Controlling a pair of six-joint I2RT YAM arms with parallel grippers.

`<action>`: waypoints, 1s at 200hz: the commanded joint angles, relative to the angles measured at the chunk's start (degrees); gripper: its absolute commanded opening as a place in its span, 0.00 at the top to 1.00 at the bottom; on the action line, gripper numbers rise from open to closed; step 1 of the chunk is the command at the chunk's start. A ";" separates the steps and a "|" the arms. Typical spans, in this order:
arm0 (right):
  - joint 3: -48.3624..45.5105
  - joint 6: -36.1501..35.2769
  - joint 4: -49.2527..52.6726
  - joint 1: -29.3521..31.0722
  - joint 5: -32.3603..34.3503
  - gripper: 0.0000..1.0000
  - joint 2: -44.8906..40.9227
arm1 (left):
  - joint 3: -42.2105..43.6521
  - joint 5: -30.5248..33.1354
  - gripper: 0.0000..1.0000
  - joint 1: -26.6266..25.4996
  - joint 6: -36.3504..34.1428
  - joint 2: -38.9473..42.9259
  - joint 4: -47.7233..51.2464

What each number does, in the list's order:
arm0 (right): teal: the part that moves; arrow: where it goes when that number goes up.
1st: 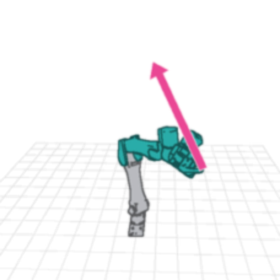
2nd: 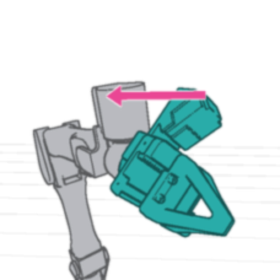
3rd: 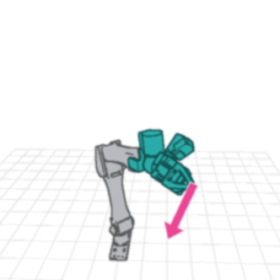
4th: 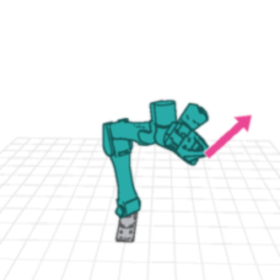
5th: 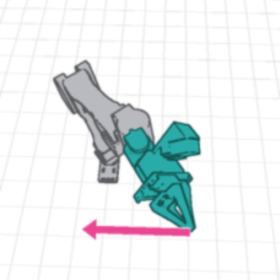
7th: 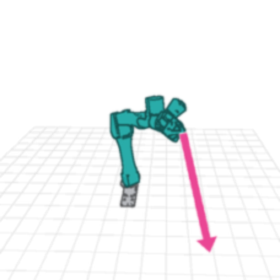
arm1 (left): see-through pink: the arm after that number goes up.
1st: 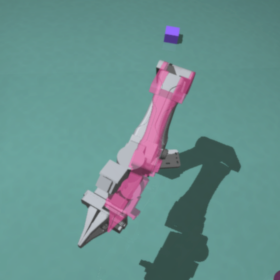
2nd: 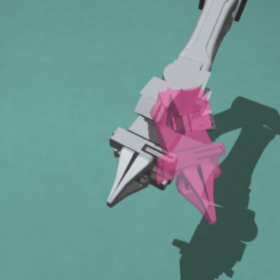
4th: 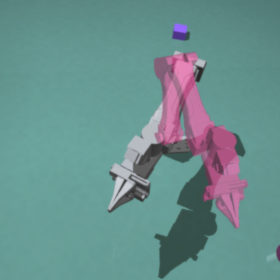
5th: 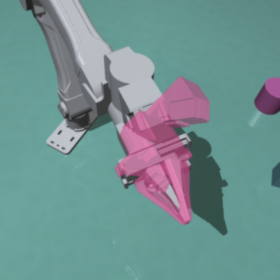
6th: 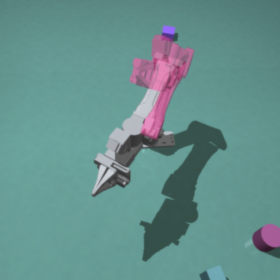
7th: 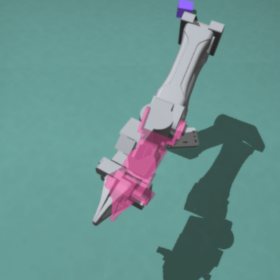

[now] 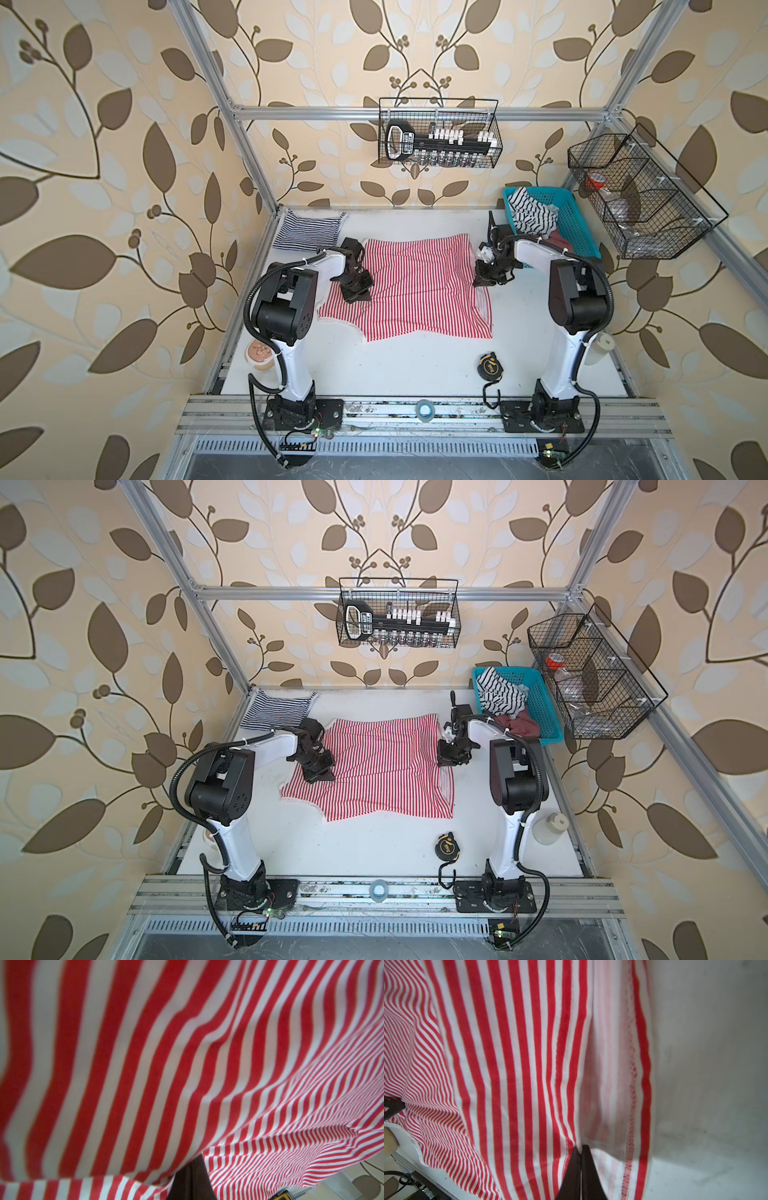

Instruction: Fold and stack the tank tops

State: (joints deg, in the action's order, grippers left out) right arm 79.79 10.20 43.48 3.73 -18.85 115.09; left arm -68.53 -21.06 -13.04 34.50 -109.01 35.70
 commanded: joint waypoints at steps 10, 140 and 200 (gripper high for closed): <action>2.49 -1.93 2.12 -2.08 2.59 1.00 -1.83 | 3.23 6.18 1.00 0.56 -0.14 -5.47 1.75; 6.78 -3.07 5.13 -5.97 5.11 0.83 1.15 | 4.21 6.87 1.00 1.71 0.07 -7.13 1.12; 6.68 -2.89 2.89 -5.53 -0.54 0.77 0.38 | 3.95 6.39 1.00 1.79 0.03 -7.53 1.04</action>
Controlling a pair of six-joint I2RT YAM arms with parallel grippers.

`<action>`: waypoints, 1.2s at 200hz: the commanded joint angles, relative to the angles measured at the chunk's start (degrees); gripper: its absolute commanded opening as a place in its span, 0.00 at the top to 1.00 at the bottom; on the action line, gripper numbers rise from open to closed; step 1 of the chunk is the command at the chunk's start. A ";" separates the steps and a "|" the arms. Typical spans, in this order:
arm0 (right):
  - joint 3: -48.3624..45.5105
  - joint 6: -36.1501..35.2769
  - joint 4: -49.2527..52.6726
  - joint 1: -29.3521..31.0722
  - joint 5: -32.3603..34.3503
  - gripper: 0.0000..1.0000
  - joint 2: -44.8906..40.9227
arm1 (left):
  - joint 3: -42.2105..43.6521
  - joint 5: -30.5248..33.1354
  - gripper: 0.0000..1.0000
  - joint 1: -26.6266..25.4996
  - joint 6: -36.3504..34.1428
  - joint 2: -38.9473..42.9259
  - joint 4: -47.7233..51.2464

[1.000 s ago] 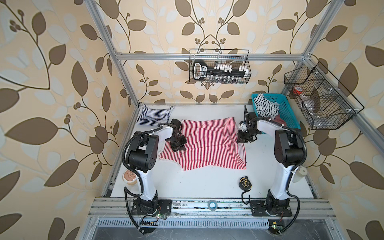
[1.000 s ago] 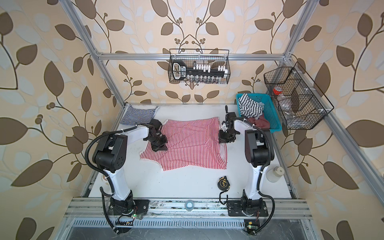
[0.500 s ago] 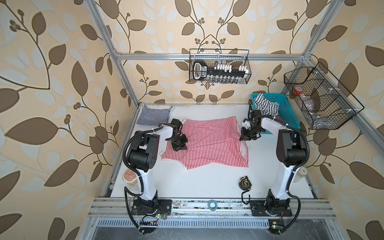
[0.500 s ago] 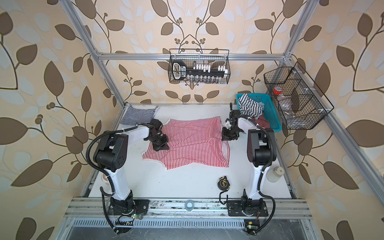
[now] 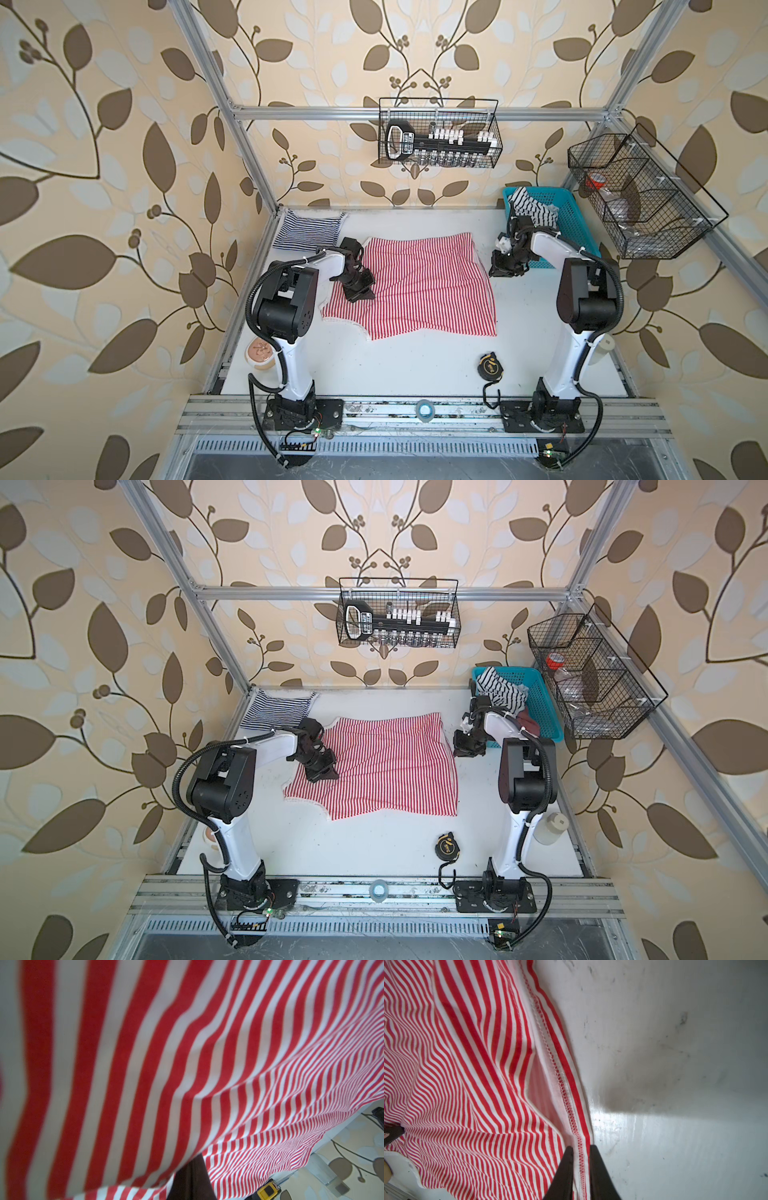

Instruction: Fold and stack the tank tops

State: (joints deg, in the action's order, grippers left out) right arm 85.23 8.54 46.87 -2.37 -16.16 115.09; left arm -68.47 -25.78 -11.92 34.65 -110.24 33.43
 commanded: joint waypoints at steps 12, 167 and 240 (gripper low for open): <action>1.93 -1.12 -0.90 0.95 -3.84 0.75 1.10 | 3.74 11.01 1.00 0.65 -0.11 -6.18 3.31; 12.77 -0.03 -1.16 2.55 -10.42 1.00 11.60 | 3.04 11.36 1.00 0.65 -0.19 -6.75 3.93; 8.14 3.23 -4.85 -1.21 -3.56 1.00 5.57 | 3.94 12.51 1.00 1.54 -0.12 -6.58 4.19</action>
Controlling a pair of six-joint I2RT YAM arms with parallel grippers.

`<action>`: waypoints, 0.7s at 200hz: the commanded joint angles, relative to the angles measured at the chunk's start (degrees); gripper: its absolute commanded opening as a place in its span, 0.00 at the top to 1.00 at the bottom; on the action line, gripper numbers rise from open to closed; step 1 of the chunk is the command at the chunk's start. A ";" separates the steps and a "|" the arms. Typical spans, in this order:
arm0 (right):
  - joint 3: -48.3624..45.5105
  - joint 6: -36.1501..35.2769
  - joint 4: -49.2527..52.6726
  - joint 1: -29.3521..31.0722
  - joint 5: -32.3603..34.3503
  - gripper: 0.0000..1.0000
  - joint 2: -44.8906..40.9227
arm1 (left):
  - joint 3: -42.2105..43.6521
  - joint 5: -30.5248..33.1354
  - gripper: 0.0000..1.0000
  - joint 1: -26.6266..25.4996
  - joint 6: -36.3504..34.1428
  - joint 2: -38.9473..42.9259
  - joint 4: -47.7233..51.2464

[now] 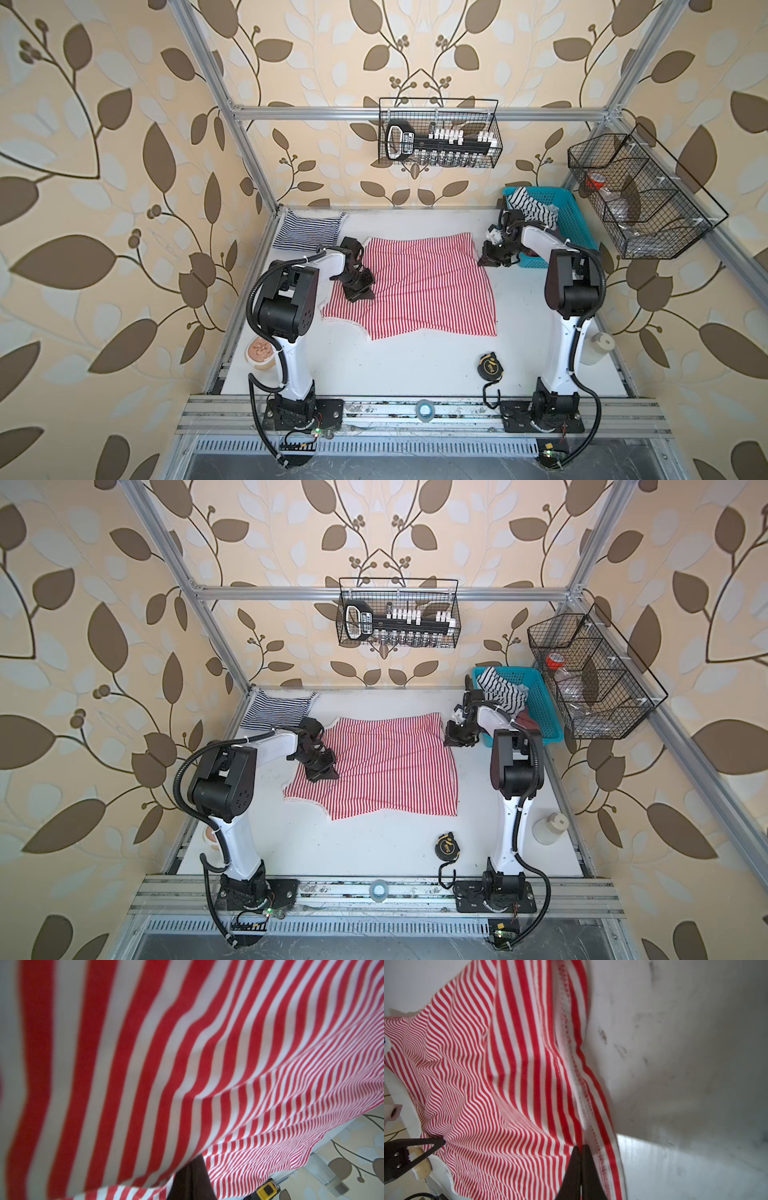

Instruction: Fold and stack the tank tops

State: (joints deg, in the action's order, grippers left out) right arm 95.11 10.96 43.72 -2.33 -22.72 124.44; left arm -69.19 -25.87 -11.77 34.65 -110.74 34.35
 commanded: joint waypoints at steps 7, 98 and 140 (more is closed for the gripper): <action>-1.93 0.82 -1.71 -1.36 3.56 1.00 -3.99 | 4.67 12.60 1.00 1.40 -0.15 -6.16 3.27; -1.07 1.97 -3.94 -0.61 1.65 0.66 -3.46 | -3.22 7.88 0.85 1.14 0.79 -2.60 5.55; 7.04 3.77 -5.58 0.21 -0.85 0.71 0.52 | -16.69 6.54 0.79 0.86 0.25 -2.62 9.67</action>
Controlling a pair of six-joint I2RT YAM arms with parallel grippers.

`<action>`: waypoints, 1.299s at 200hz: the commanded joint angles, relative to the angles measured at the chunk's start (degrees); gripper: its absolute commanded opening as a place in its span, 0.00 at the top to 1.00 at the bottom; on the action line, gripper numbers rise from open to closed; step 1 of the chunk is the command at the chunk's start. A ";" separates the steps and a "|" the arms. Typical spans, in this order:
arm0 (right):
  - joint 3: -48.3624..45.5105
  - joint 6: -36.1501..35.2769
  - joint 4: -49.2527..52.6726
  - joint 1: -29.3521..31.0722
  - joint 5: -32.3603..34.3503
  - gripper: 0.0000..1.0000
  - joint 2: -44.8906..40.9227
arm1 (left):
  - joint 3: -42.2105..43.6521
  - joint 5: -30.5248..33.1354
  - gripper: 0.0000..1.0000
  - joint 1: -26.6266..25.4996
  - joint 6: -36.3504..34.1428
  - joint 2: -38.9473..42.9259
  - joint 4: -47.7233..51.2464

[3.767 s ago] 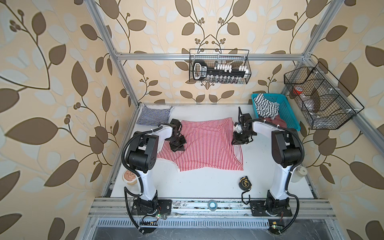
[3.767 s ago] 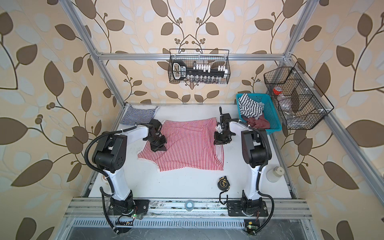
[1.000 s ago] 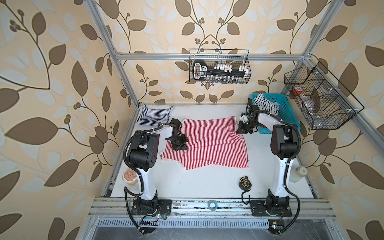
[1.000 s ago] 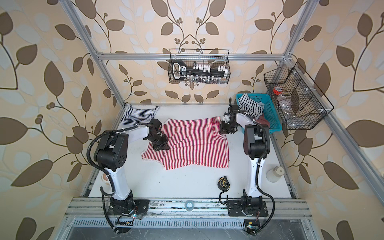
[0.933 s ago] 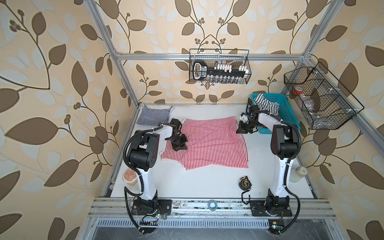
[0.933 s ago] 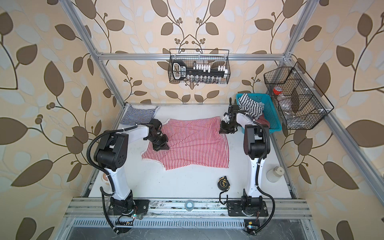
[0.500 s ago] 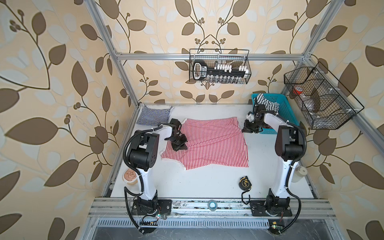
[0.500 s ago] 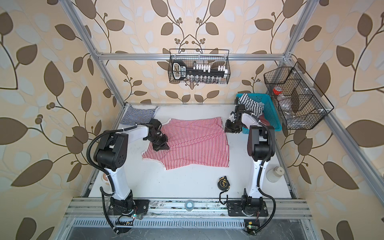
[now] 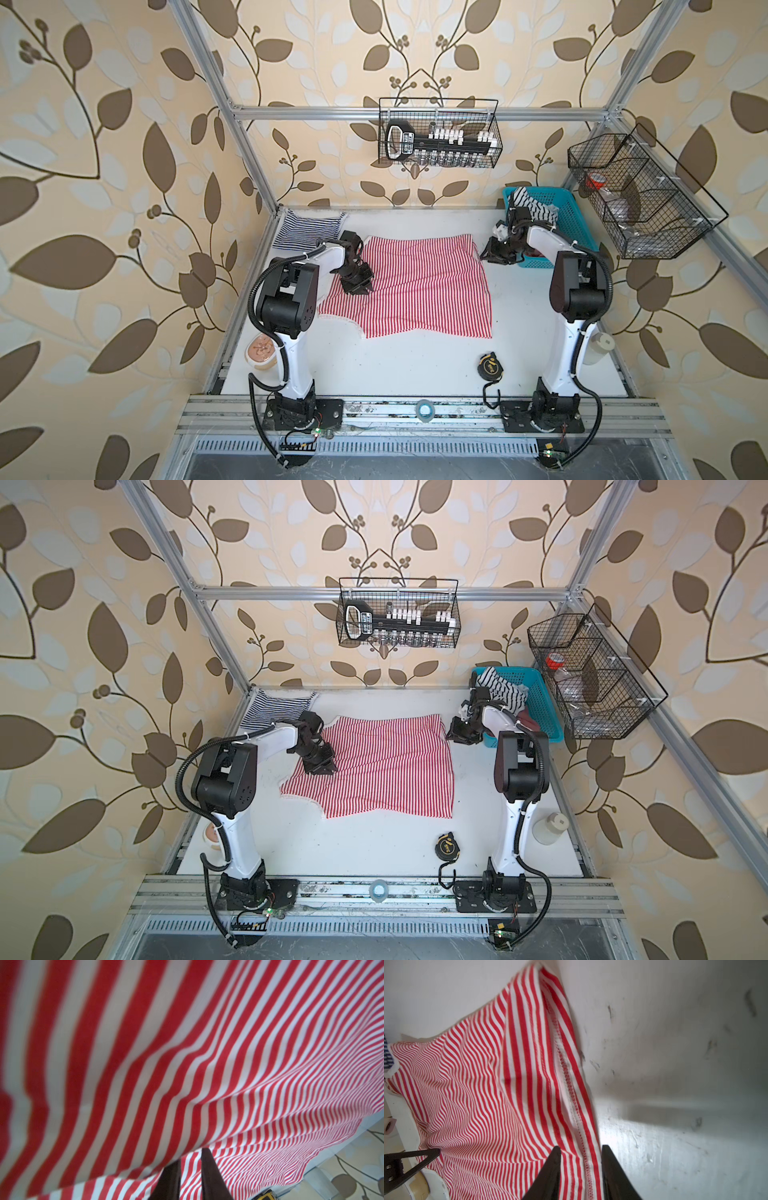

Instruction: Fold and stack the tank tops

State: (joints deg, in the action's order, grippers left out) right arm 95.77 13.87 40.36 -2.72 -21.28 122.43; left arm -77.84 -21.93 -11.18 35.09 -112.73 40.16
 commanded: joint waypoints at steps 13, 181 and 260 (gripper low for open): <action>9.54 1.48 -2.31 0.87 -3.77 0.73 4.99 | -13.33 2.42 0.78 0.29 -0.72 -3.01 5.60; 25.27 6.12 -4.21 0.88 -9.61 0.87 19.98 | -43.51 -7.95 0.83 1.67 1.88 -31.24 -6.41; 22.39 5.72 -4.99 -1.12 -7.55 0.72 17.97 | -42.96 -7.51 0.85 2.28 3.21 -32.64 -9.22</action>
State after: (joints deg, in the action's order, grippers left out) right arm 120.25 20.29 36.40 -2.85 -29.78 142.06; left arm -120.77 -30.35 -9.65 37.91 -143.87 31.11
